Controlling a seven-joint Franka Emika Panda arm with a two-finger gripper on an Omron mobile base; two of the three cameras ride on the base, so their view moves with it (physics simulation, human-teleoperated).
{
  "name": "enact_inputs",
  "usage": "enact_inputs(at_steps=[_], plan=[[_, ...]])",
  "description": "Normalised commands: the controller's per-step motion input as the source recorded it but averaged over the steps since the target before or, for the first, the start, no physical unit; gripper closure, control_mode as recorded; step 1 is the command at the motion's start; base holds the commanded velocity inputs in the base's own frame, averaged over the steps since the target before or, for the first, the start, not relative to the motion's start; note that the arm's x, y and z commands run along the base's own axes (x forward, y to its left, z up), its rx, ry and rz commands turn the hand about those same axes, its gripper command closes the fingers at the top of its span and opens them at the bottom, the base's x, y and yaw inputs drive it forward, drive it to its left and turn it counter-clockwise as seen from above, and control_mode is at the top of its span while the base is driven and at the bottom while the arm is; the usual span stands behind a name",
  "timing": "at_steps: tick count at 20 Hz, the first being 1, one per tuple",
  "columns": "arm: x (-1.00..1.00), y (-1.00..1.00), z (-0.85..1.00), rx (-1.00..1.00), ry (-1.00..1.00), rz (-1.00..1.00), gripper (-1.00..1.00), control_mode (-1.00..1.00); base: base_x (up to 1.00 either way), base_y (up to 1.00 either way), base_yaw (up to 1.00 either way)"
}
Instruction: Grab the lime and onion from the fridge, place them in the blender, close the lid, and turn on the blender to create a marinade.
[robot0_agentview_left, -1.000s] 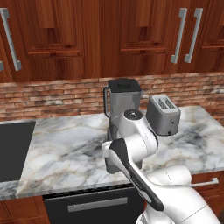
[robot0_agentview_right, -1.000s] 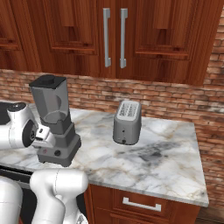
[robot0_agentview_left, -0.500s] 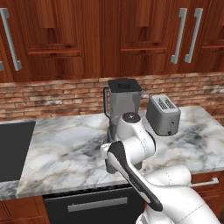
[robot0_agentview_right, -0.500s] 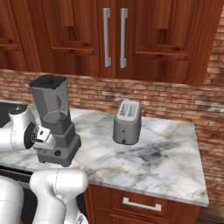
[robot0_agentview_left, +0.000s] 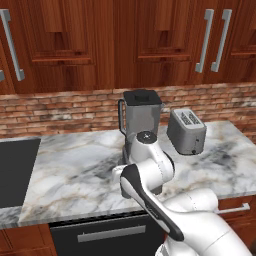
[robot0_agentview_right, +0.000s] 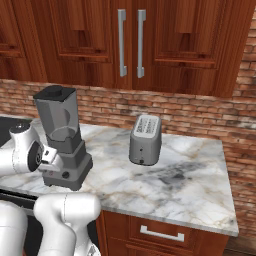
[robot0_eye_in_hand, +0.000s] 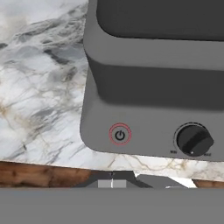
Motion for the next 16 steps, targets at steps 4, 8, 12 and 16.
enact_inputs(at_steps=[4,8,12,16], plan=[[0.14,0.0,0.0,0.0,-0.02,0.0,1.0,-1.0,0.0,0.0,0.0],[0.16,0.0,0.0,0.0,-0.01,0.0,1.0,-1.0,0.0,0.0,0.0],[0.18,0.0,0.0,0.0,0.0,0.0,1.0,-1.0,0.0,0.0,0.0],[0.16,0.0,-0.11,0.0,0.0,0.0,1.0,-1.0,0.0,0.0,0.0]])
